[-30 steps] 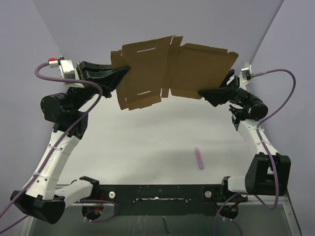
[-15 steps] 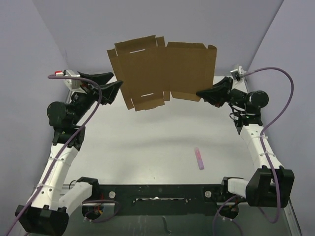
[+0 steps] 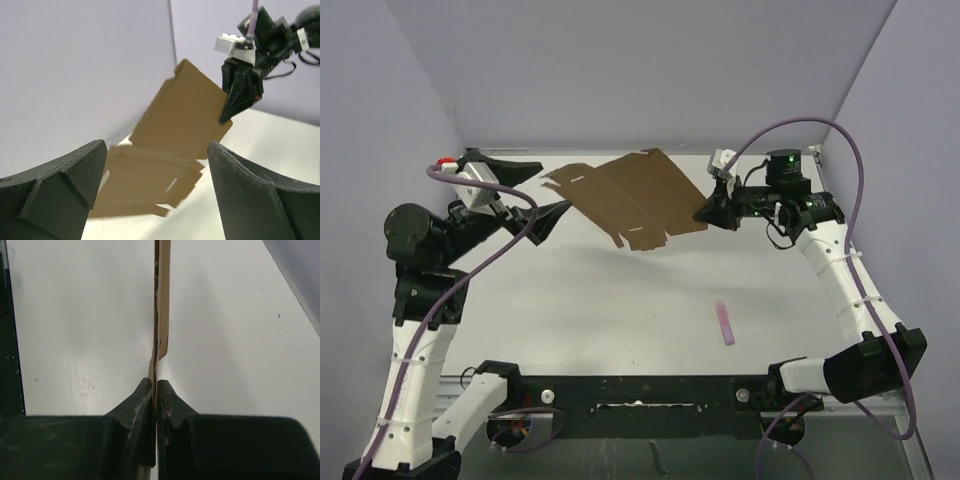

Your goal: Fold the paper box

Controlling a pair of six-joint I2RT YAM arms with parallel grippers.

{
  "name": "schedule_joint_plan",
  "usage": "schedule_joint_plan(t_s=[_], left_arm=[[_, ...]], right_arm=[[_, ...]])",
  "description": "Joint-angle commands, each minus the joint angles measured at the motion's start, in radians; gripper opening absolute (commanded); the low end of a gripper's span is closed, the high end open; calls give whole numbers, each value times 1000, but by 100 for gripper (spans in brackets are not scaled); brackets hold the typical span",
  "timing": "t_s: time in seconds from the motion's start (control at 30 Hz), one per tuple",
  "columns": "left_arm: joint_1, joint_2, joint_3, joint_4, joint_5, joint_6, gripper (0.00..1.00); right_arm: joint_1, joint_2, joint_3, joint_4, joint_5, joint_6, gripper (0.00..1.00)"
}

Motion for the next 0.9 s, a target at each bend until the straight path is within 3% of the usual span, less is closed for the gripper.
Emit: schedule_joint_plan(t_s=[0.0, 0.13, 0.37, 0.47, 0.6, 0.7, 0.8, 0.87], left_arm=[[-3, 161, 91, -50, 234, 152, 82], [-63, 274, 134, 18, 335, 164, 83], [-245, 372, 209, -204, 184, 352, 83], [-255, 384, 197, -221, 164, 369, 70], [-255, 388, 168, -178, 152, 344, 35], [-255, 391, 154, -150, 158, 327, 19], [-256, 396, 139, -130, 170, 311, 18], [-255, 395, 118, -107, 174, 298, 29]], right_arm=[[55, -13, 118, -284, 164, -278, 0], [116, -15, 165, -356, 252, -311, 0], [158, -7, 215, -403, 283, -325, 0], [167, -13, 221, -407, 286, -326, 0], [167, -15, 223, -416, 272, -332, 0], [168, -14, 222, -424, 246, -340, 0], [168, -15, 221, -432, 220, -346, 0], [168, -14, 221, -436, 211, -350, 0]])
